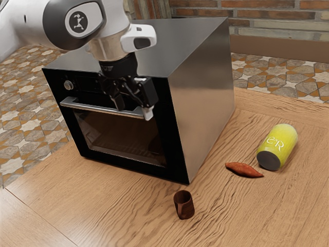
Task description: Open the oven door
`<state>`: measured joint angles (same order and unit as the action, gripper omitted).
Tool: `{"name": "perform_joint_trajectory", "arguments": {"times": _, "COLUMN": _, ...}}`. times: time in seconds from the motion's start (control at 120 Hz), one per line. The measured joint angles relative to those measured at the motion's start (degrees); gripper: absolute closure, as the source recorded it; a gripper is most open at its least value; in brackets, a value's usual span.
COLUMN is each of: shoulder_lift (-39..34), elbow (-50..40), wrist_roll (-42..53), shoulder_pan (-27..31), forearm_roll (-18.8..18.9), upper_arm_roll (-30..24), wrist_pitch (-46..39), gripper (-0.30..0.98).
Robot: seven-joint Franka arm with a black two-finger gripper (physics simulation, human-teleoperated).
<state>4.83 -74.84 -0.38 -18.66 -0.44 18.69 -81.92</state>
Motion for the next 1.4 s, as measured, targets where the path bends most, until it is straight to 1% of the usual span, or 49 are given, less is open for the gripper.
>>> {"name": "perform_joint_trajectory", "arguments": {"times": 0.2, "shoulder_lift": -0.6, "elbow": 0.9, "wrist_roll": -0.1, "shoulder_pan": -0.2, "forearm_roll": 0.0, "upper_arm_roll": 0.0, "wrist_pitch": 0.4, "gripper": 0.00}}
{"name": "perform_joint_trajectory", "arguments": {"times": 0.225, "shoulder_lift": -1.9, "elbow": 2.4, "wrist_roll": -0.1, "shoulder_pan": -0.5, "forearm_roll": 0.1, "upper_arm_roll": 0.1, "wrist_pitch": 0.8, "gripper": 0.00}}
{"name": "perform_joint_trajectory", "arguments": {"times": 0.267, "shoulder_lift": -6.8, "elbow": 4.1, "wrist_roll": 0.7, "shoulder_pan": -2.1, "forearm_roll": 0.2, "upper_arm_roll": 0.3, "wrist_pitch": 1.4, "gripper": 0.00}}
{"name": "perform_joint_trajectory", "arguments": {"times": 0.308, "shoulder_lift": -11.1, "elbow": 5.5, "wrist_roll": 3.5, "shoulder_pan": -4.4, "forearm_roll": 0.1, "upper_arm_roll": 1.9, "wrist_pitch": 1.3, "gripper": 0.00}}
{"name": "perform_joint_trajectory", "arguments": {"times": 0.367, "shoulder_lift": -14.2, "elbow": 6.2, "wrist_roll": 9.4, "shoulder_pan": -1.6, "forearm_roll": 0.2, "upper_arm_roll": 4.4, "wrist_pitch": 1.3, "gripper": 0.00}}
{"name": "perform_joint_trajectory", "arguments": {"times": 0.4, "shoulder_lift": -14.5, "elbow": 6.3, "wrist_roll": 12.6, "shoulder_pan": -0.4, "forearm_roll": 1.4, "upper_arm_roll": 5.3, "wrist_pitch": 1.6, "gripper": 0.00}}
{"name": "perform_joint_trajectory", "arguments": {"times": 0.467, "shoulder_lift": -16.9, "elbow": 5.8, "wrist_roll": 18.5, "shoulder_pan": -0.2, "forearm_roll": 5.1, "upper_arm_roll": 5.8, "wrist_pitch": 1.9, "gripper": 0.00}}
{"name": "perform_joint_trajectory", "arguments": {"times": 0.5, "shoulder_lift": -20.5, "elbow": 1.8, "wrist_roll": 21.4, "shoulder_pan": -0.3, "forearm_roll": 6.4, "upper_arm_roll": 5.6, "wrist_pitch": 0.9, "gripper": 0.00}}
{"name": "perform_joint_trajectory", "arguments": {"times": 0.575, "shoulder_lift": -32.6, "elbow": -13.0, "wrist_roll": 27.9, "shoulder_pan": -0.2, "forearm_roll": 10.5, "upper_arm_roll": 3.4, "wrist_pitch": -3.5, "gripper": 0.00}}
{"name": "perform_joint_trajectory", "arguments": {"times": 0.633, "shoulder_lift": -40.4, "elbow": -23.4, "wrist_roll": 32.6, "shoulder_pan": -0.2, "forearm_roll": 13.4, "upper_arm_roll": 2.5, "wrist_pitch": -7.5, "gripper": 0.00}}
{"name": "perform_joint_trajectory", "arguments": {"times": 0.683, "shoulder_lift": -44.7, "elbow": -29.9, "wrist_roll": 36.6, "shoulder_pan": 0.0, "forearm_roll": 15.0, "upper_arm_roll": 3.9, "wrist_pitch": -11.0, "gripper": 0.00}}
{"name": "perform_joint_trajectory", "arguments": {"times": 0.742, "shoulder_lift": -47.1, "elbow": -35.1, "wrist_roll": 41.1, "shoulder_pan": 0.0, "forearm_roll": 16.2, "upper_arm_roll": 7.5, "wrist_pitch": -15.5, "gripper": 0.00}}
{"name": "perform_joint_trajectory", "arguments": {"times": 0.817, "shoulder_lift": -48.2, "elbow": -38.4, "wrist_roll": 46.6, "shoulder_pan": 0.0, "forearm_roll": 17.1, "upper_arm_roll": 11.2, "wrist_pitch": -20.6, "gripper": 0.00}}
{"name": "perform_joint_trajectory", "arguments": {"times": 0.942, "shoulder_lift": -48.4, "elbow": -40.6, "wrist_roll": 54.5, "shoulder_pan": 0.0, "forearm_roll": 17.8, "upper_arm_roll": 13.3, "wrist_pitch": -26.9, "gripper": 0.00}}
{"name": "perform_joint_trajectory", "arguments": {"times": 1.075, "shoulder_lift": -48.0, "elbow": -40.7, "wrist_roll": 61.3, "shoulder_pan": -1.0, "forearm_roll": 18.0, "upper_arm_roll": 15.4, "wrist_pitch": -31.1, "gripper": 0.00}}
{"name": "perform_joint_trajectory", "arguments": {"times": 1.142, "shoulder_lift": -45.3, "elbow": -39.5, "wrist_roll": 64.2, "shoulder_pan": -1.5, "forearm_roll": 17.9, "upper_arm_roll": 16.7, "wrist_pitch": -32.4, "gripper": 0.00}}
{"name": "perform_joint_trajectory", "arguments": {"times": 1.275, "shoulder_lift": -39.1, "elbow": -36.4, "wrist_roll": 68.9, "shoulder_pan": -1.7, "forearm_roll": 17.3, "upper_arm_roll": 17.6, "wrist_pitch": -33.6, "gripper": 0.00}}
{"name": "perform_joint_trajectory", "arguments": {"times": 1.4, "shoulder_lift": -36.5, "elbow": -35.2, "wrist_roll": 72.6, "shoulder_pan": -1.7, "forearm_roll": 16.5, "upper_arm_roll": 17.9, "wrist_pitch": -33.8, "gripper": 0.00}}
